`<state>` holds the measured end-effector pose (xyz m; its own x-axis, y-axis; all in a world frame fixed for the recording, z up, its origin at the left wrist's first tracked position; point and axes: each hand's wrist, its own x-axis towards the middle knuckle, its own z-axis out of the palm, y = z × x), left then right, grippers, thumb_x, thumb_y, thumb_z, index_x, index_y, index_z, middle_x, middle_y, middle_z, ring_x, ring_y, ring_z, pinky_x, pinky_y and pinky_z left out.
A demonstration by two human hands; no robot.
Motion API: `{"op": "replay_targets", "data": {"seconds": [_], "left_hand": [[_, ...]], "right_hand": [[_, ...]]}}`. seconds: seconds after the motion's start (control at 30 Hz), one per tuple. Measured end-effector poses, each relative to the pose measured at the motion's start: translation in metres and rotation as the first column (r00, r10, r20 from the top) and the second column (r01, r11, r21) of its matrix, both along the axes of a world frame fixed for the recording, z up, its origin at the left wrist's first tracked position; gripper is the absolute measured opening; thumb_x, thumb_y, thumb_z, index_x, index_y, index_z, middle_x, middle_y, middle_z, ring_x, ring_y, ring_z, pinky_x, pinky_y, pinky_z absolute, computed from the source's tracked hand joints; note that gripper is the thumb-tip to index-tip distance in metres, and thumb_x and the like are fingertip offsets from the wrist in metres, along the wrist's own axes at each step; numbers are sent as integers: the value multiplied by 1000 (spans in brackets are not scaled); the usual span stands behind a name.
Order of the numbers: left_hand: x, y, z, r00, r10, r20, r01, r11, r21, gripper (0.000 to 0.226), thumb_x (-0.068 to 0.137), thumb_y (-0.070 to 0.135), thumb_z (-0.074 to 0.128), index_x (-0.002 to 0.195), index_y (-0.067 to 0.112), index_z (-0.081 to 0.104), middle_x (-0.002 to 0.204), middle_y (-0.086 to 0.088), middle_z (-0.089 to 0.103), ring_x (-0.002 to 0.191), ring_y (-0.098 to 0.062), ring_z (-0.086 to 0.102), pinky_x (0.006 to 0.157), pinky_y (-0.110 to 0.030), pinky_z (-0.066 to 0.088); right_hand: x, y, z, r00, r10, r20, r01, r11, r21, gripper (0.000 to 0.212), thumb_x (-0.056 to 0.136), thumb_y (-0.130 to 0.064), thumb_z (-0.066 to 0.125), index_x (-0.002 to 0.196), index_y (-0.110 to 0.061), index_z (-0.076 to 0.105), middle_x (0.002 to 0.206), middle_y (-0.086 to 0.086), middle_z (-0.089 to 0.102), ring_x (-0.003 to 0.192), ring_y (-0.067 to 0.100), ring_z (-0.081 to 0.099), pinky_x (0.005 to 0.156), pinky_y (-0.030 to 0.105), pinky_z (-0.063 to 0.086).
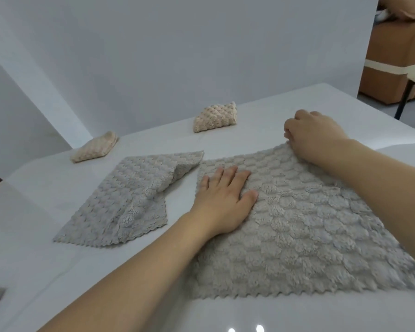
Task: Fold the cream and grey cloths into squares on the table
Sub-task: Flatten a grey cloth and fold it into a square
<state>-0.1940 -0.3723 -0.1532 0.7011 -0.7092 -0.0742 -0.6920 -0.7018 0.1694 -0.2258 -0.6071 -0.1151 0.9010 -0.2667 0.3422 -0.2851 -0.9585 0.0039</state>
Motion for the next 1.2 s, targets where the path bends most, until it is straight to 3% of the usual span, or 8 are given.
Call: {"op": "replay_targets", "data": {"seconds": [0.13, 0.27, 0.37, 0.6, 0.87, 1.0, 1.07, 1.2], "left_hand": [[11, -20, 3, 999, -41, 0, 41, 999, -15, 60, 99, 58, 19, 155, 40, 7, 164, 13, -1, 151, -14, -9, 121, -45, -8], [16, -22, 3, 1000, -2, -3, 2, 1000, -17, 66, 99, 60, 16, 157, 31, 4, 165, 9, -4, 150, -14, -10, 121, -40, -8], [22, -28, 2, 998, 55, -5, -55, 998, 37, 66, 100, 58, 14, 157, 26, 2, 165, 6, -5, 150, -14, -11, 121, -39, -7], [40, -65, 11, 998, 69, 13, -68, 995, -79, 56, 104, 40, 19, 157, 24, 13, 165, 5, 5, 151, -17, 0, 122, -42, -3], [66, -52, -2, 997, 76, 11, -77, 997, 31, 60, 102, 52, 8, 157, 28, 0, 164, 10, -7, 150, -11, -8, 122, -39, -4], [82, -29, 3, 984, 180, 14, -181, 979, 99, 60, 104, 48, 9, 157, 22, -1, 165, 4, -7, 151, -16, -8, 122, -39, -5], [73, -34, 13, 975, 203, 85, -212, 970, 117, 60, 104, 44, 10, 157, 17, 3, 165, 0, -3, 151, -18, -5, 122, -40, -7], [19, -49, 12, 995, 43, 91, -37, 997, -61, 60, 103, 41, 11, 157, 15, 14, 164, 3, 2, 151, -19, -3, 123, -44, -1]], "right_hand": [[2, 20, 10, 999, 3, -51, -3, 1000, -5, 38, 96, -19, 40, 131, -11, 48, 136, 9, 47, 125, 28, 44, 112, 48, 27], [-10, 38, -16, 958, 121, -261, -49, 963, 266, 50, 103, -38, 20, 146, -15, 33, 154, 7, 31, 142, 24, 28, 119, 49, 13], [-14, 28, -35, 941, 110, -320, -14, 957, 289, 59, 102, -48, 11, 155, -25, 8, 163, -4, 1, 149, 16, 0, 120, 43, -1], [-10, 22, -39, 958, 105, -266, -25, 957, 291, 57, 102, -46, 10, 155, -25, 7, 163, -5, -1, 149, 15, -1, 120, 42, -1], [-13, -2, -40, 951, 45, -307, 42, 962, 271, 56, 101, -47, 8, 154, -31, 0, 162, -5, -6, 149, 16, -5, 120, 42, -4], [-20, -10, -35, 930, -72, -360, 180, 944, 276, 58, 101, -42, 8, 155, -23, 0, 163, -1, -7, 149, 19, -7, 120, 45, -6], [-18, -2, -24, 916, -112, -385, 207, 954, 217, 59, 101, -40, 8, 155, -17, -2, 162, 2, -9, 149, 22, -8, 119, 48, -8], [-28, 30, -9, 953, -42, -299, 110, 971, 213, 60, 102, -39, 9, 154, -13, -3, 162, 3, -12, 149, 22, -8, 119, 47, -7]]}}
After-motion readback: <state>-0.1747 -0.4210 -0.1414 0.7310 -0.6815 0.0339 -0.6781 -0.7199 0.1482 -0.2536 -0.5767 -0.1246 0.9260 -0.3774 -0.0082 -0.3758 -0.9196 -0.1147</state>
